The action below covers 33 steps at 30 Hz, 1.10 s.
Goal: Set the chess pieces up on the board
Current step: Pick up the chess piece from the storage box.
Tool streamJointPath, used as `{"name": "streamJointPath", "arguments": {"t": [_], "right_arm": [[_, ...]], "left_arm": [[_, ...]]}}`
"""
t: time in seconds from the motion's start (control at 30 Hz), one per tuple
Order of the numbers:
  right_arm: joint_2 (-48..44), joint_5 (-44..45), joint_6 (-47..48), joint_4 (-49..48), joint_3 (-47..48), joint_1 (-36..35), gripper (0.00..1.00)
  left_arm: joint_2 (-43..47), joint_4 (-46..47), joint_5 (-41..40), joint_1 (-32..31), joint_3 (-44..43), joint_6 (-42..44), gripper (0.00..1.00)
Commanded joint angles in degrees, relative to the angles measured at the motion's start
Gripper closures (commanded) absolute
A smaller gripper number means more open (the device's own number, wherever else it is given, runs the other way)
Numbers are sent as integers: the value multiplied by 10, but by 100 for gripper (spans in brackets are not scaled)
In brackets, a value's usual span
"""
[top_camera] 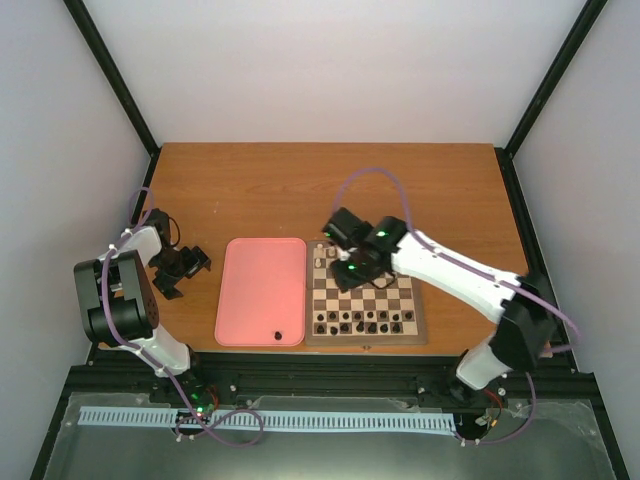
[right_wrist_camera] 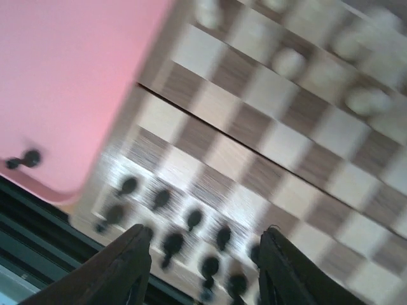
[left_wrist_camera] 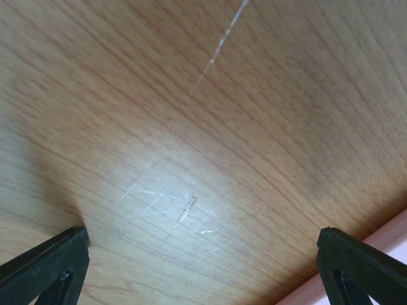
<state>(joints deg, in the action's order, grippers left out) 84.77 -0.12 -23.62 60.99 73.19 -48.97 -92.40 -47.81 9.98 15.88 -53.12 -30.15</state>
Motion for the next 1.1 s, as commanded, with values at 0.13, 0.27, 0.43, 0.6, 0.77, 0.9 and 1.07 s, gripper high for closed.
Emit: {"name": "streamJointPath", "arguments": {"t": [0.13, 0.27, 0.43, 0.6, 0.77, 0.9, 1.07], "right_arm": [[205, -29, 88, -33, 198, -122, 48], [273, -63, 110, -24, 256, -159, 46], [320, -84, 113, -32, 253, -199, 46], [354, -102, 117, -35, 258, -206, 46], [377, -111, 116, -34, 267, -206, 48], [391, -109, 113, -29, 274, -206, 52], [405, -107, 114, -20, 287, -205, 56]], "left_arm": [[-2, 6, 9, -2, -12, 5, 0], [-1, 3, 12, -2, -23, 4, 0], [5, 1, 15, -2, -26, 3, 0], [18, 1, 18, -2, -18, 3, 0], [26, 1, 21, -2, -12, 4, 0], [31, 1, 23, -2, -10, 4, 0], [30, 3, 25, -2, -8, 4, 0]]}}
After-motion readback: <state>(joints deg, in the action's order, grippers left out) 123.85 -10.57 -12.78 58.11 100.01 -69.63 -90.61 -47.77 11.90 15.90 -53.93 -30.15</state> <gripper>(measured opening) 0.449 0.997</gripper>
